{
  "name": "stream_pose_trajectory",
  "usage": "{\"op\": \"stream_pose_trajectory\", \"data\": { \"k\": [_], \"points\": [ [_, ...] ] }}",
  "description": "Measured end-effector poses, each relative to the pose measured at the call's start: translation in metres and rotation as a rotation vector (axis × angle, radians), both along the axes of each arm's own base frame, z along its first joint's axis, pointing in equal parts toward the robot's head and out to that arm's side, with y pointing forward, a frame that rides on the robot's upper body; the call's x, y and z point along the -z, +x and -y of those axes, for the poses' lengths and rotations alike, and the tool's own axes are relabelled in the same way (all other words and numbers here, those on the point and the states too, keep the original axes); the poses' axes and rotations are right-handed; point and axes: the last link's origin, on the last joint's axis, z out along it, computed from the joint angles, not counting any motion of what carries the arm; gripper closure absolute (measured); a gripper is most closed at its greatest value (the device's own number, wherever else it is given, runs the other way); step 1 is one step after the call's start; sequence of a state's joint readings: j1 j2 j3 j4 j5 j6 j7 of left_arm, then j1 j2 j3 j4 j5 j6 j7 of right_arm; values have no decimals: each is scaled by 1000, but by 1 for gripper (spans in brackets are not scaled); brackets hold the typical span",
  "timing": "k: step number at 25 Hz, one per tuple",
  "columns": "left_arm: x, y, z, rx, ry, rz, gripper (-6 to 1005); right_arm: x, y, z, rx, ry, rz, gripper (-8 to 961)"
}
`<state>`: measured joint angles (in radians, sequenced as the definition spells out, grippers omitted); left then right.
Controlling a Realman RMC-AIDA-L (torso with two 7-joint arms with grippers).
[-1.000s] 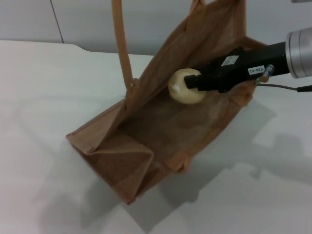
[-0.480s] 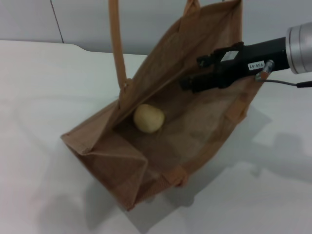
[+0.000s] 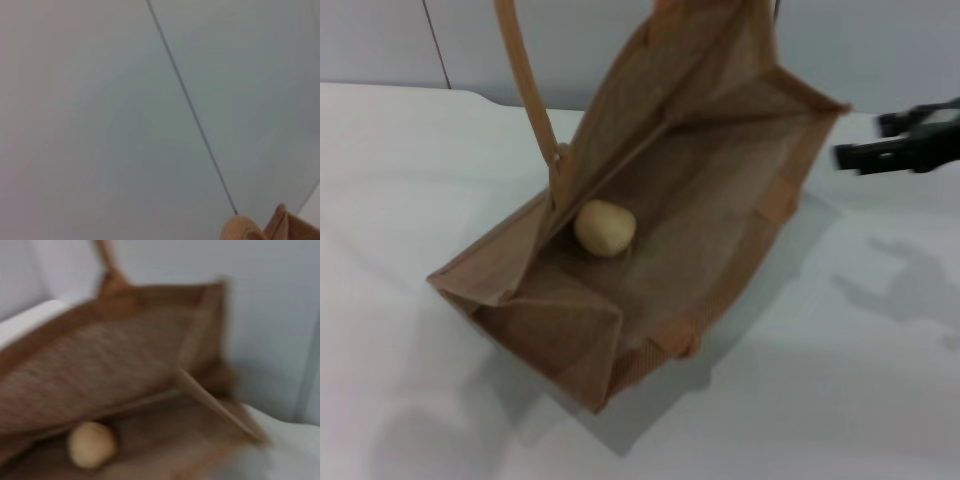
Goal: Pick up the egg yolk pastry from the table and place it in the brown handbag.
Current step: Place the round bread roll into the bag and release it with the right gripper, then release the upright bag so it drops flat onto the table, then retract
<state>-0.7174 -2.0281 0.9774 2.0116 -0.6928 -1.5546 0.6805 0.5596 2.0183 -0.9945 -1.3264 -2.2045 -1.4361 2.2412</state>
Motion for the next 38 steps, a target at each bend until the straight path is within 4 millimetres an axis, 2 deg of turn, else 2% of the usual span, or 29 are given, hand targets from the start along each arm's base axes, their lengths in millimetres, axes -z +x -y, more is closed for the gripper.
{"op": "stream_pose_trajectory", "data": {
  "k": [4,8,12,19,22,25,28,31,35,36,37,38],
  "points": [
    [-3,-5,-1,-3,25,28,773,-26,23,2,67,102,-6,88],
    [-7,-8,-3,-25,51,93,766,-37,35,1,94,154,-25,88],
    [-8,-14,-8,-44,60,182,759,-35,44,-2,115,160,-36,88],
    [-5,-17,-8,6,-16,303,627,-26,44,-7,106,146,-44,88],
    [-8,-28,-9,39,-23,358,571,-23,43,-11,87,158,-61,88],
    [-9,-53,-12,63,0,428,468,-21,46,-13,58,194,-84,88],
    [-9,-89,-17,95,52,515,341,-21,52,-11,-5,253,-132,88],
    [-3,-118,-19,122,87,577,121,-21,59,-9,-77,332,-190,88],
    [19,-164,-22,139,130,618,120,-17,74,-6,-153,454,-259,88],
    [30,-180,-23,139,151,615,120,-13,81,-5,-182,508,-278,88],
    [30,-180,-23,139,151,615,120,-13,81,-5,-182,508,-278,88],
    [44,-197,-23,143,177,595,120,-10,86,-5,-192,541,-277,88]
  ]
}}
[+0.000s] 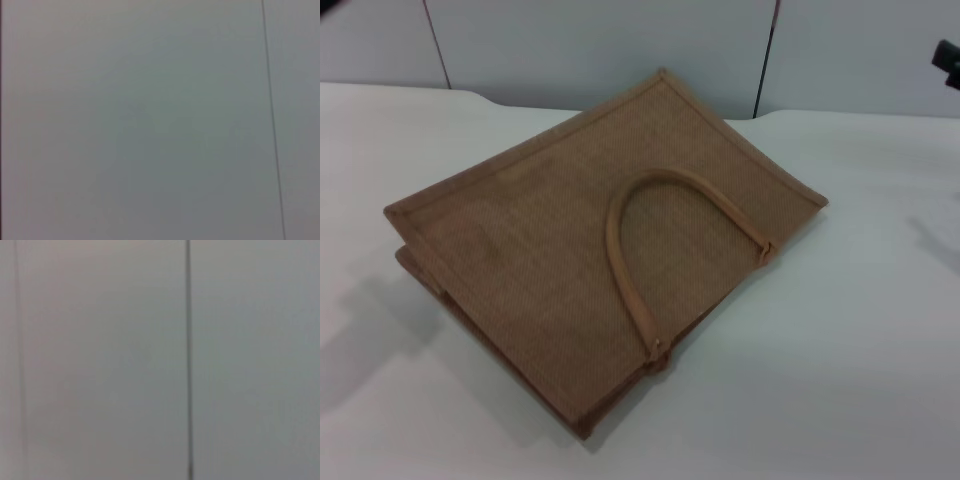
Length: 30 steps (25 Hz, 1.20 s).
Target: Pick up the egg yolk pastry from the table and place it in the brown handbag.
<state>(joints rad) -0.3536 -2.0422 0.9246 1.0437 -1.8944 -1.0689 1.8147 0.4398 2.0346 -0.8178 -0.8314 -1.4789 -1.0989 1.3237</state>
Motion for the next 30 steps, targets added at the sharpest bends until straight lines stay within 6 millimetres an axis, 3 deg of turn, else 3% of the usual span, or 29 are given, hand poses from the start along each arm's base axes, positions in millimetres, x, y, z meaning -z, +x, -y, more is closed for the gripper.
{"op": "stream_pose_trajectory", "data": {
  "k": [1,3,7,16,30],
  "points": [
    [0,0,0,0,0,0,120,4,7,-1,2,41,8,88],
    [17,-19,-1,-16,40,-18,120,17,23,-5,19,132,70,88],
    [30,-34,-3,-39,83,-41,120,27,33,-4,33,212,97,88],
    [86,-54,-15,-119,149,-115,120,52,40,-2,43,531,328,88],
    [128,-59,-16,-234,138,-117,120,74,32,-15,122,433,262,88]
  ]
}}
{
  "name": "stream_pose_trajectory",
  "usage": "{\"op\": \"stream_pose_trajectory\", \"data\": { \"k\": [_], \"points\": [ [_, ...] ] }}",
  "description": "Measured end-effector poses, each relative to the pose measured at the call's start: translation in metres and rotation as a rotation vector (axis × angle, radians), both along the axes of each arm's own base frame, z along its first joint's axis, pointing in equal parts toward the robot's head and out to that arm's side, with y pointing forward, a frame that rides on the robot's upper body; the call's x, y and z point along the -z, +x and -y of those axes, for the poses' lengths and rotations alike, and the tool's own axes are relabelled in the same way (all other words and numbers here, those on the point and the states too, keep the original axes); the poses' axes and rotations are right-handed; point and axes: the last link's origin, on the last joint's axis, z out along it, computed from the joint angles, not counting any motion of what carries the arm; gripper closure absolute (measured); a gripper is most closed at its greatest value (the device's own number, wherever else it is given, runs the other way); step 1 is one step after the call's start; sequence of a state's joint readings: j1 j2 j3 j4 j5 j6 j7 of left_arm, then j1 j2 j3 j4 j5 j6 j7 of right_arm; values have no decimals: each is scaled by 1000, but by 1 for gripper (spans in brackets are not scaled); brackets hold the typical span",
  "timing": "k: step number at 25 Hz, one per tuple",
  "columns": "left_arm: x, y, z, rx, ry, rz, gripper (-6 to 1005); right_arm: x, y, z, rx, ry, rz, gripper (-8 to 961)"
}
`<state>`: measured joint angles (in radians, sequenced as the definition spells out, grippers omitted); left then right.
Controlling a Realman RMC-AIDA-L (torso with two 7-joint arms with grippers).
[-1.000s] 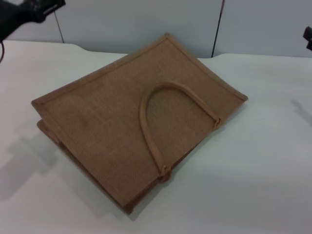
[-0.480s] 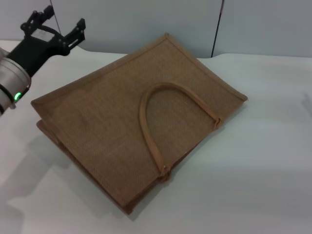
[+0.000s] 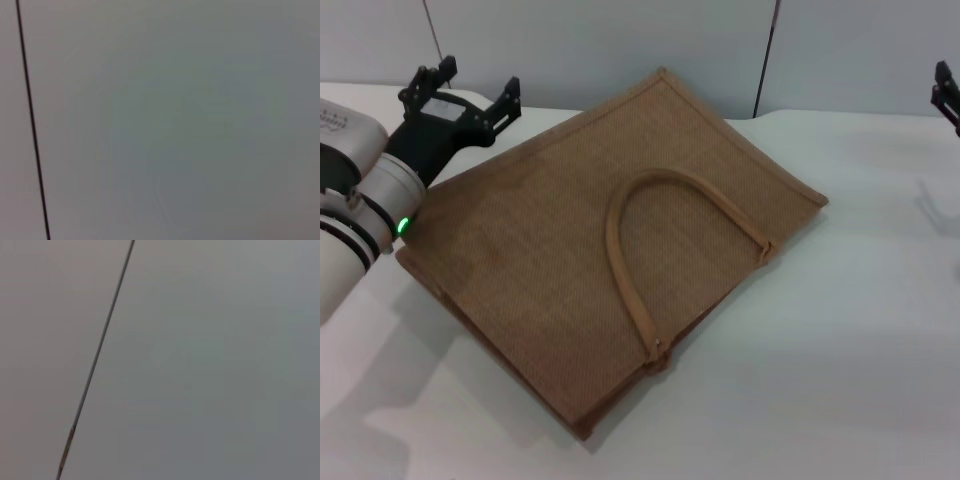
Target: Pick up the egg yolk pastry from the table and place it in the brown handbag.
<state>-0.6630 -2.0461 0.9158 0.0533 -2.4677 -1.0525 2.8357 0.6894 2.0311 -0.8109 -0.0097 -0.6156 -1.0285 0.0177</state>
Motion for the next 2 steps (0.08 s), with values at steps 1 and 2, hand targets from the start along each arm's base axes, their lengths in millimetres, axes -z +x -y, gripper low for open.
{"op": "stream_pose_trajectory", "data": {
  "k": [1,2],
  "points": [
    [1,-1,1,-3,-3,0,120,1,0,-2,12,-5,-4,88],
    [2,-1,1,-7,-5,1,120,1,1,-3,19,-8,-8,88]
  ]
}}
